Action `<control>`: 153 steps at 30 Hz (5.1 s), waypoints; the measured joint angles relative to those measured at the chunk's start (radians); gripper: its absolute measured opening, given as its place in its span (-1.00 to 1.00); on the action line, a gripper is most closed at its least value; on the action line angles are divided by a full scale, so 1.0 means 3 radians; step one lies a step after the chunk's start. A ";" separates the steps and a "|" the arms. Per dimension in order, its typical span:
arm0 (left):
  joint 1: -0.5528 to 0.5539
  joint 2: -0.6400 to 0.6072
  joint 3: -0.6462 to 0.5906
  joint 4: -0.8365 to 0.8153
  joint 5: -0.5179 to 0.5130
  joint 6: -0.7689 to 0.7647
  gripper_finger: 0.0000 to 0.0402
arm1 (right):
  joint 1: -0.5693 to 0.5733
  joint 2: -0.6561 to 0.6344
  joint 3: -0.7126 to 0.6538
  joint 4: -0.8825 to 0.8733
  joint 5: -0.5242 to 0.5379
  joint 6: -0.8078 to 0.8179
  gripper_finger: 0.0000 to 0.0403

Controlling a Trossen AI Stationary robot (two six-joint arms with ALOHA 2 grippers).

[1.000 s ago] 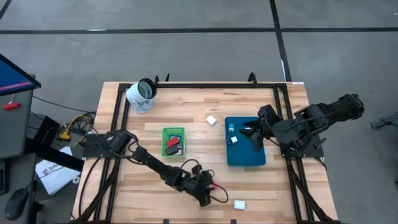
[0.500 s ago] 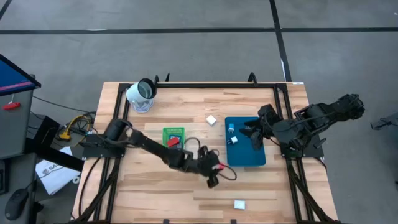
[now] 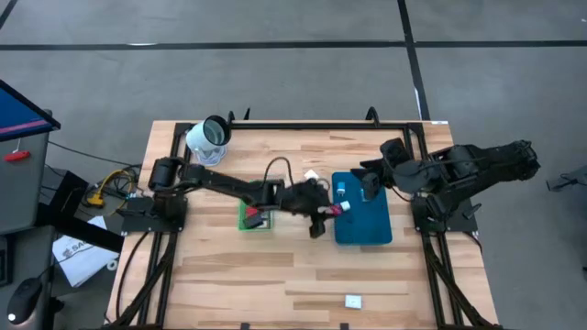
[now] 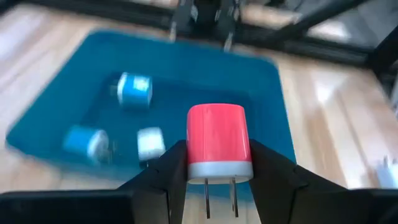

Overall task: Pick & Place Office items
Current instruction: Put the pink charger adapter into the blue bin, then put the top white charger adapter into the blue bin

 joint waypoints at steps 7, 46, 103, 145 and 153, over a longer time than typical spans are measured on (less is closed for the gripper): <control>0.0407 0.0192 0.0085 0.0198 0.0403 0.0148 -0.35 | -0.0186 0.0001 0.0000 0.0060 0.0123 0.0031 -0.01; 0.0631 0.0930 0.1045 -0.0171 0.0784 0.0297 0.11 | -0.0357 0.0003 0.0000 0.0146 0.0041 -0.0208 -0.01; 0.1426 0.0740 0.0739 -0.1555 0.1467 0.2421 0.34 | -0.0282 0.0004 -0.0001 0.0027 -0.0310 0.0082 -0.01; 0.0785 -0.0143 0.0140 -0.1898 0.1085 0.2410 0.35 | 0.0179 0.0004 -0.0001 -0.0008 0.0123 0.0356 -0.01; 0.0786 -0.0025 0.0005 -0.1944 0.0981 0.3306 0.37 | 0.0179 0.0004 -0.0001 -0.0014 0.0122 0.0378 -0.01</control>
